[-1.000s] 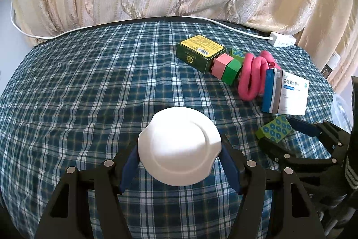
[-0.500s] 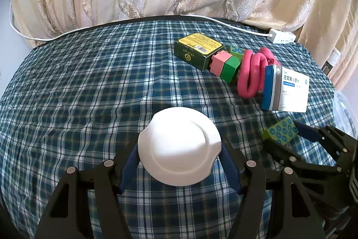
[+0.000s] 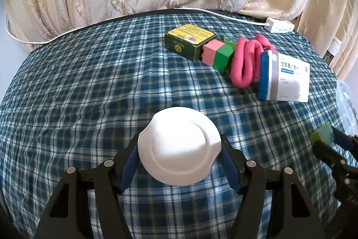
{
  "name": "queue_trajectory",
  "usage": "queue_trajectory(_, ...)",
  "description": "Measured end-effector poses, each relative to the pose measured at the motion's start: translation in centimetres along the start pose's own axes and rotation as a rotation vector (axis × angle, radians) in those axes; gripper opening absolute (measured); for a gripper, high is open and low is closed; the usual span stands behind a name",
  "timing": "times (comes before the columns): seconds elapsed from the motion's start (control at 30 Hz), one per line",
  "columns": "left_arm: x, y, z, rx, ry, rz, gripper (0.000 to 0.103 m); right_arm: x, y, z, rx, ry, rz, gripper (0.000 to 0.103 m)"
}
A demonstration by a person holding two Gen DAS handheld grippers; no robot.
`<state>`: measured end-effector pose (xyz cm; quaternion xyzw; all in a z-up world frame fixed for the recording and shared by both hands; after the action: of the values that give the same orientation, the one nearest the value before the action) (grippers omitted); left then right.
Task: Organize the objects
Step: 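Grasp the green dotted block with the right gripper while the left holds the white lid, then carry the white lid and green block over the clear bowl with both grippers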
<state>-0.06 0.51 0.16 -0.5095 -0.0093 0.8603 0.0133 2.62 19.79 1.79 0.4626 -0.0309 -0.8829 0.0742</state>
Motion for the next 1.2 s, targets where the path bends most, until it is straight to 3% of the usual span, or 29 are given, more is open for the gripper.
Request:
queue_trajectory(0.67,-2.9,-10.2,0.1,0.178,-0.031,-0.068,0.067,-7.6,-12.8,-3.0,0.253,-0.164,-0.142,0.063)
queue_trajectory(1.2,-3.7,-19.9,1.1,0.325,-0.039,-0.167,0.067,-9.9,-21.4,-5.7,0.405,-0.205,-0.213,0.063)
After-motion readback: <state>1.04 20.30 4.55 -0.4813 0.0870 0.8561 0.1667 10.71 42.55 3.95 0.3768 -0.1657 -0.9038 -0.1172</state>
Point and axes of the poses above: each gripper's, at about its wrist camera, not at the fingertips, and x roughly the way its jaws point, y to its left, z to its top, the point moved 2 cm from there along x, roughly the way its jaws point, and after that the axes turned 7 degrees about y, right-handed, at the moved point
